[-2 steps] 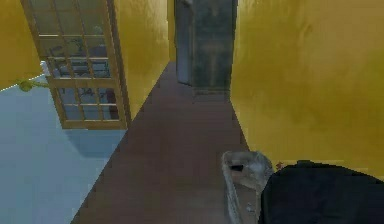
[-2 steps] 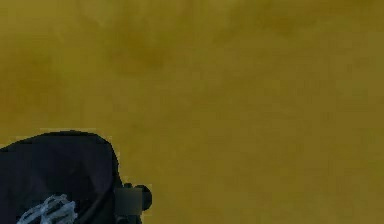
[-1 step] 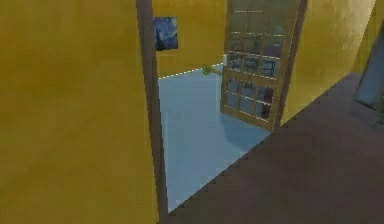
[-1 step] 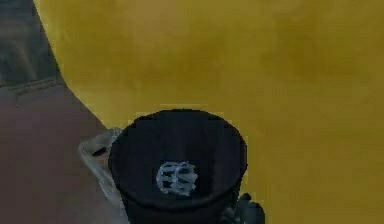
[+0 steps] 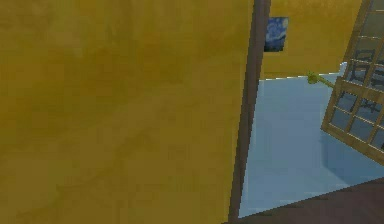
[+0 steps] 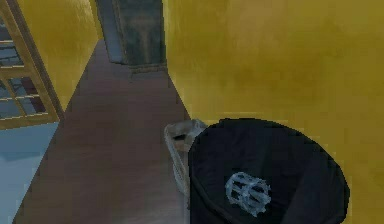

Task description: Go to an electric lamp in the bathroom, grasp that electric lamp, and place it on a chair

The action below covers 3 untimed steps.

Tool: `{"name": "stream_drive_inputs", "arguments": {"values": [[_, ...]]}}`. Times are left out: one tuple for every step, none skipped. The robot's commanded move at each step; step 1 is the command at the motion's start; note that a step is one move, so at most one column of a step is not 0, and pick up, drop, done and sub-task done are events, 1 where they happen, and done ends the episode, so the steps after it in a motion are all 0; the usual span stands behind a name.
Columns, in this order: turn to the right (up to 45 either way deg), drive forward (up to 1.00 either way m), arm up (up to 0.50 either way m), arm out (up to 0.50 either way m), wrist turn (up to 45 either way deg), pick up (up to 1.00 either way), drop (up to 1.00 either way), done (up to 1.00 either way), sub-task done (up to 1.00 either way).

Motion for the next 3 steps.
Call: {"name": "stream_drive_inputs", "arguments": {"values": [[0.0,0.0,0.5,0.0,0.0,0.0,0.0,0.0,0.0],[0.0,0.0,0.36,0.0,0.0,0.0,0.0,0.0,0.0],[0.0,0.0,0.0,0.24,0.0,0.0,0.0,0.0,0.0]]}}
